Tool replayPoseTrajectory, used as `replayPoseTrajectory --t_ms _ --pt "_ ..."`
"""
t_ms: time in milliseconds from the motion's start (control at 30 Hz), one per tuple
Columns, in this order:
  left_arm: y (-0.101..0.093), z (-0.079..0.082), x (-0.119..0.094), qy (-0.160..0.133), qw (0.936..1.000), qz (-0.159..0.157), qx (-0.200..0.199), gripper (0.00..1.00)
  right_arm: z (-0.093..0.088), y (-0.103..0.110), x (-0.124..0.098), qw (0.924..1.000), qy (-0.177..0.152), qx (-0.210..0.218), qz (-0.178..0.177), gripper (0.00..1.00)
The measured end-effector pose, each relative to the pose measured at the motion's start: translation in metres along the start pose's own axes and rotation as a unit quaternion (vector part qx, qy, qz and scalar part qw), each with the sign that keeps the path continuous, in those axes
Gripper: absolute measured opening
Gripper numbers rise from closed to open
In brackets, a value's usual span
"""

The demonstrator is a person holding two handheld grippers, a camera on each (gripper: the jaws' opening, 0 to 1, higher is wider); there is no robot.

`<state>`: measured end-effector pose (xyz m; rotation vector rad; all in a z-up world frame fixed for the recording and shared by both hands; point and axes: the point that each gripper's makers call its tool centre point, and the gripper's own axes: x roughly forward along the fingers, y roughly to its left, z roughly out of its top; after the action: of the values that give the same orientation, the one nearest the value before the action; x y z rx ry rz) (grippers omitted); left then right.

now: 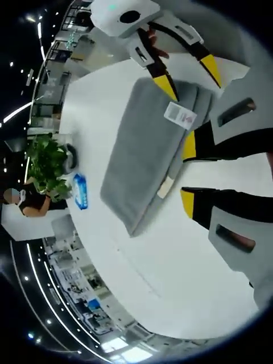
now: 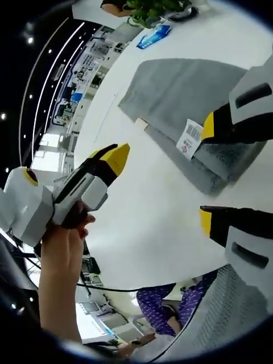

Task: Open the folded towel by lifting each exposed corner and separating the folded layers until the towel lies flat within the target outline without major curled edges

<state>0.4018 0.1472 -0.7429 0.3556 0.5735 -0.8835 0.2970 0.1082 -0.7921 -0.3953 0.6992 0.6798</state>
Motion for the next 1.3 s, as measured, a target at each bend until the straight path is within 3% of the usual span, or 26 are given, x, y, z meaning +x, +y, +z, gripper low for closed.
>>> replayPoseTrajectory --t_ms 100,367,533,633,1033,1300 --pt "-0.004 -0.005 -0.004 -0.007 0.9999 0.001 -0.01 0.16 -0.006 -0.002 0.004 0.9999 0.009 -0.011 -0.001 0.36" --pt "-0.01 -0.027 -0.01 0.009 0.9999 0.0 -0.009 0.16 -0.007 -0.007 0.004 0.9998 0.012 -0.012 -0.011 0.27" --pt "-0.014 -0.034 -0.01 0.015 0.9997 0.001 -0.019 0.16 -0.005 -0.006 -0.001 0.9999 0.008 0.007 -0.009 0.12" --pt "-0.019 -0.037 -0.009 0.018 0.9997 -0.003 -0.015 0.16 -0.005 -0.007 -0.002 0.9998 0.012 -0.003 -0.016 0.03" --pt "-0.053 -0.043 0.0 0.02 0.999 -0.038 -0.01 0.15 0.001 -0.01 -0.011 0.9996 -0.002 0.027 0.004 0.02" --pt "-0.071 -0.039 0.008 0.018 0.9986 -0.051 -0.002 0.15 0.006 -0.014 -0.017 0.9979 -0.009 0.063 0.005 0.02"
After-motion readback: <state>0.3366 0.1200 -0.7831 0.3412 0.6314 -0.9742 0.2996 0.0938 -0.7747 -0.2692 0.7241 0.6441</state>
